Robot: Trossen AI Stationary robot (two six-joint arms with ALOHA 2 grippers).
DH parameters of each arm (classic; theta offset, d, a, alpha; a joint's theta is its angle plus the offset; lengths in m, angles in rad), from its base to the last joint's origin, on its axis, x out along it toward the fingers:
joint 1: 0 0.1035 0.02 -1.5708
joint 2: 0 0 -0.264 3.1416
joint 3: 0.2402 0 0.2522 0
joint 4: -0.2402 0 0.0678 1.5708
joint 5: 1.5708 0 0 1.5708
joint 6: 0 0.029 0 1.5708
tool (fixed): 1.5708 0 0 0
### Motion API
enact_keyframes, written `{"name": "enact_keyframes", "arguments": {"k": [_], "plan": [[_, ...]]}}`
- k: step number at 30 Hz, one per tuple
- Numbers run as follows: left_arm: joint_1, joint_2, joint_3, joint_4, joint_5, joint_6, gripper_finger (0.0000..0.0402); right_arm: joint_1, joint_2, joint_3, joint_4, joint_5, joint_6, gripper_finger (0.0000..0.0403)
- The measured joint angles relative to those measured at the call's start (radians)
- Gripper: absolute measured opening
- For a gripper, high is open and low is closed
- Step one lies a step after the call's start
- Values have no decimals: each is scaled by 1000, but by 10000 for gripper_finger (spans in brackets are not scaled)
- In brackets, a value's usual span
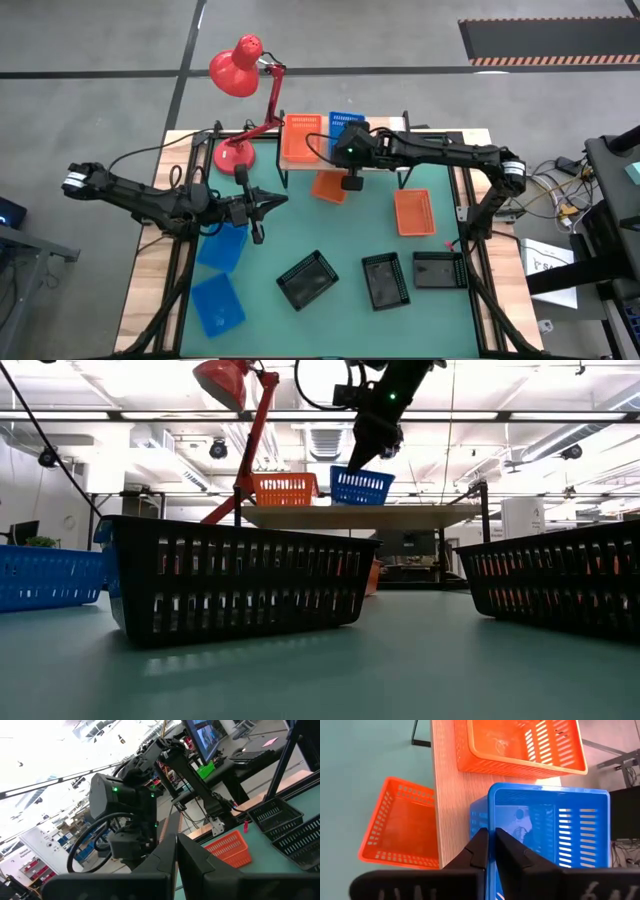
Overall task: Stack baskets on shelf by color
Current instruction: Put the top right blue bin on the shelf
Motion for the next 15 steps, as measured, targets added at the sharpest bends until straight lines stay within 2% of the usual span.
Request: {"name": "enact_keyframes", "arguments": {"k": [15], "plan": [[0,0,0,0,0,0,0,2,-5,0,39,-2,15,71]]}}
